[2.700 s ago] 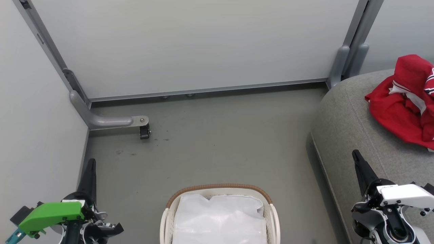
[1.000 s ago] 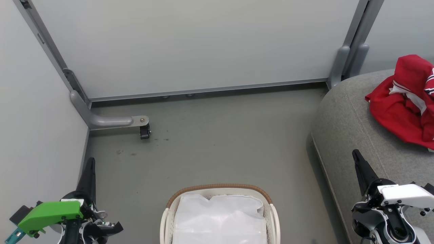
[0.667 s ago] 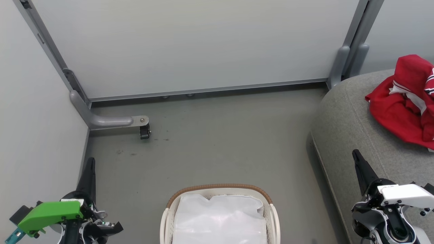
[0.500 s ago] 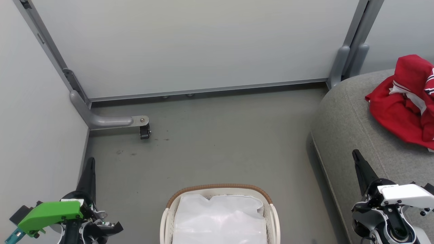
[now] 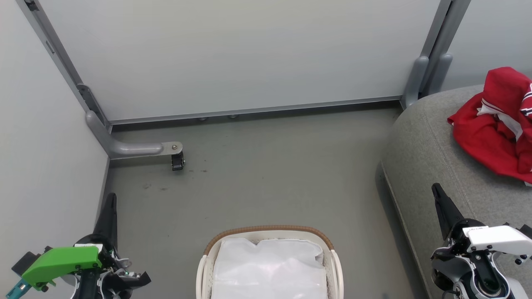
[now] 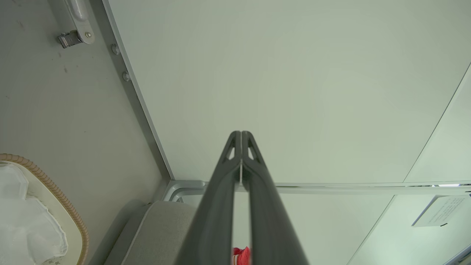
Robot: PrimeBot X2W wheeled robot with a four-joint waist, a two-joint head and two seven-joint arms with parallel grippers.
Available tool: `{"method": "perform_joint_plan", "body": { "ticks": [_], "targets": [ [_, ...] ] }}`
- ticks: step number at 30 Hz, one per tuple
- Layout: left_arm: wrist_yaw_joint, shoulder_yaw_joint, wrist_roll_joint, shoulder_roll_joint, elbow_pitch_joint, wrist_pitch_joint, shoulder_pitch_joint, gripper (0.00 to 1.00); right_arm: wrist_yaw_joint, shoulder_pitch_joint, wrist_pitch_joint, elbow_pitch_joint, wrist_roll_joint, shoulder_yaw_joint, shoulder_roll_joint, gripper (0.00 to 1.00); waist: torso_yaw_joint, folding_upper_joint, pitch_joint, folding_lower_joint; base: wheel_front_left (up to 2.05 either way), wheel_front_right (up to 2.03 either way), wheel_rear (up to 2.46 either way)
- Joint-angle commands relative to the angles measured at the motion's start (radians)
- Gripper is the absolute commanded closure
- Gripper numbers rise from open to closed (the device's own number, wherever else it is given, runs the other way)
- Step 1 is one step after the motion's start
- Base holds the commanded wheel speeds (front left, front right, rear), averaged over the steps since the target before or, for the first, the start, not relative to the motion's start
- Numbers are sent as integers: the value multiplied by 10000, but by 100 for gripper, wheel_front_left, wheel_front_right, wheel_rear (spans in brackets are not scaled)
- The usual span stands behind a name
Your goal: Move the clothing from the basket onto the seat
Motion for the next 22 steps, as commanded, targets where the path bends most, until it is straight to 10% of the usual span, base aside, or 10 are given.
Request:
{"method": "perform_joint_plan", "body": {
  "ticks": [1,22],
  "targets": [
    [14,28,4,3,-10,35,-116,100,0,102,13,-29,32,-21,-60,100,0,0,0,0,0,0,0],
    [14,30,7,1,-10,38,-117,100,0,102,12,-29,32,-21,-60,100,0,0,0,0,0,0,0]
  ]
}}
